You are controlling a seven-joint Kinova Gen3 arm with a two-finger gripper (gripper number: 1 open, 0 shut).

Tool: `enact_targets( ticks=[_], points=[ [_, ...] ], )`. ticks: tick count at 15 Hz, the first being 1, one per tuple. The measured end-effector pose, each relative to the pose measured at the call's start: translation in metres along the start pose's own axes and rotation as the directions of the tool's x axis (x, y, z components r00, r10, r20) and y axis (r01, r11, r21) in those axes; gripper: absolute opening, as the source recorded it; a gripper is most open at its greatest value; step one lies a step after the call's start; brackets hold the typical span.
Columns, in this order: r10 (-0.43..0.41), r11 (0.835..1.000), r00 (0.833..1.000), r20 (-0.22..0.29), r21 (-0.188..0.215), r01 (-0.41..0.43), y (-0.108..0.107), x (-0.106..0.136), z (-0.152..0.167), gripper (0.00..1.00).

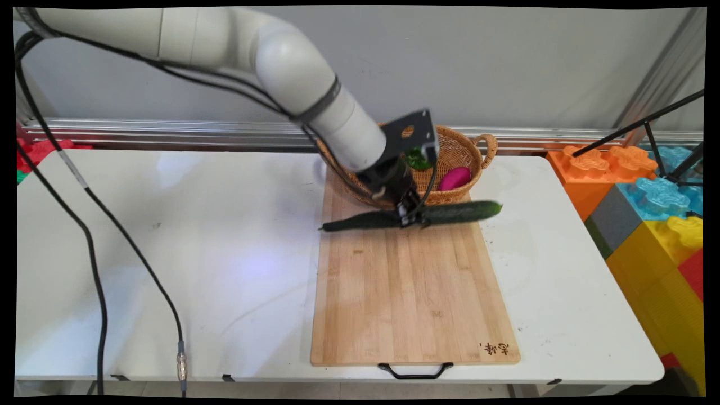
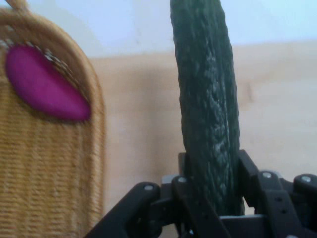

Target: Place the picked object in the vegetable basket

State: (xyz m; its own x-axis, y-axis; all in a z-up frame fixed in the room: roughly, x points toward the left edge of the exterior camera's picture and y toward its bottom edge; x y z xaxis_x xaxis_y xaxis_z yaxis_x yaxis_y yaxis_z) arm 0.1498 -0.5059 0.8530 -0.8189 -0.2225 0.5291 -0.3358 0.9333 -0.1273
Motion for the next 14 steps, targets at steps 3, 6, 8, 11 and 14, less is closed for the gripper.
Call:
enact_targets(
  ticks=[3, 6, 8, 11, 14],
  points=[
    [-0.037, 0.999, 0.998, -0.056, 0.022, 0.038, -0.026, 0.019, -0.011, 0.00],
    [-0.058, 0.995, 0.993, -0.104, 0.075, 0.066, -0.057, 0.030, -0.012, 0.00],
    [-0.066, 0.989, 0.990, -0.128, 0.120, 0.082, -0.081, 0.033, -0.006, 0.00],
    [-0.075, 0.977, 0.985, -0.155, 0.187, 0.104, -0.115, 0.030, 0.013, 0.00],
    [-0.087, 0.964, 0.981, -0.171, 0.234, 0.126, -0.139, 0.024, 0.033, 0.00]
  ],
)
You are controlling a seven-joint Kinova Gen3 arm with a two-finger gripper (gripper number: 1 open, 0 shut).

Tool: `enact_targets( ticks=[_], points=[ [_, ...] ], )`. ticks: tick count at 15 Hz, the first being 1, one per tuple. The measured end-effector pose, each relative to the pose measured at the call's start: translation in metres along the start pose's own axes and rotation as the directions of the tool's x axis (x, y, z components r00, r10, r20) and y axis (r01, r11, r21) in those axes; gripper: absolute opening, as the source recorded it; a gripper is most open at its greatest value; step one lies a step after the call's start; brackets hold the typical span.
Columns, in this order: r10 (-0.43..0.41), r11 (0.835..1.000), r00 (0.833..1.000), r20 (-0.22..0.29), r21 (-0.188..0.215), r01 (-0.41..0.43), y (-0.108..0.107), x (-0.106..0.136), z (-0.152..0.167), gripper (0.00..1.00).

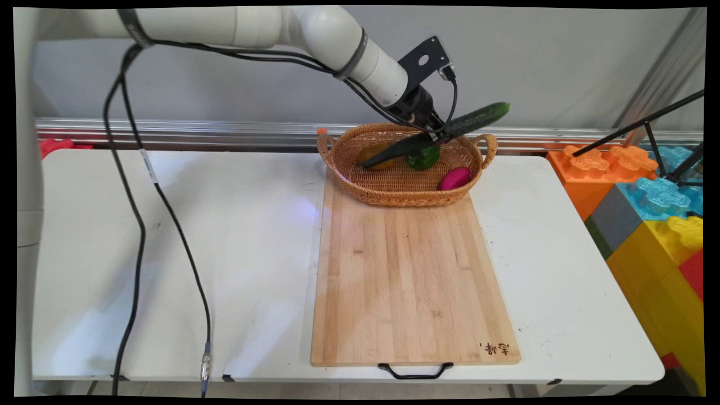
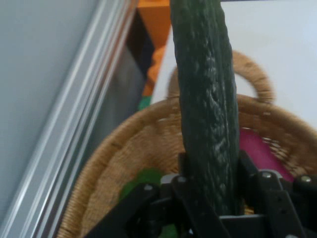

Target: Place the picked object in the vegetable basket

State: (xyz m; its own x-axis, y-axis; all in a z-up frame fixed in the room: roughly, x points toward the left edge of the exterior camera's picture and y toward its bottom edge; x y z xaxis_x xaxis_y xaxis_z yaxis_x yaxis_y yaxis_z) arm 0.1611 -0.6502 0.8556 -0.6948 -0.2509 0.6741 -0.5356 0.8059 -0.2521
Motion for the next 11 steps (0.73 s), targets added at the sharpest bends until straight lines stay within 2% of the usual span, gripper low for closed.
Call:
enact_targets(
  ticks=[3, 5, 6, 11],
  points=[
    [-0.039, 0.999, 0.999, -0.002, 0.033, 0.039, -0.014, -0.012, 0.023, 0.00],
    [-0.071, 0.997, 0.997, 0.004, 0.040, 0.070, -0.017, -0.021, 0.034, 0.00],
    [-0.085, 0.996, 0.996, 0.008, 0.040, 0.085, -0.018, -0.024, 0.038, 1.00],
    [-0.162, 0.987, 0.987, 0.022, 0.018, 0.162, -0.017, -0.031, 0.045, 1.00]
  ],
)
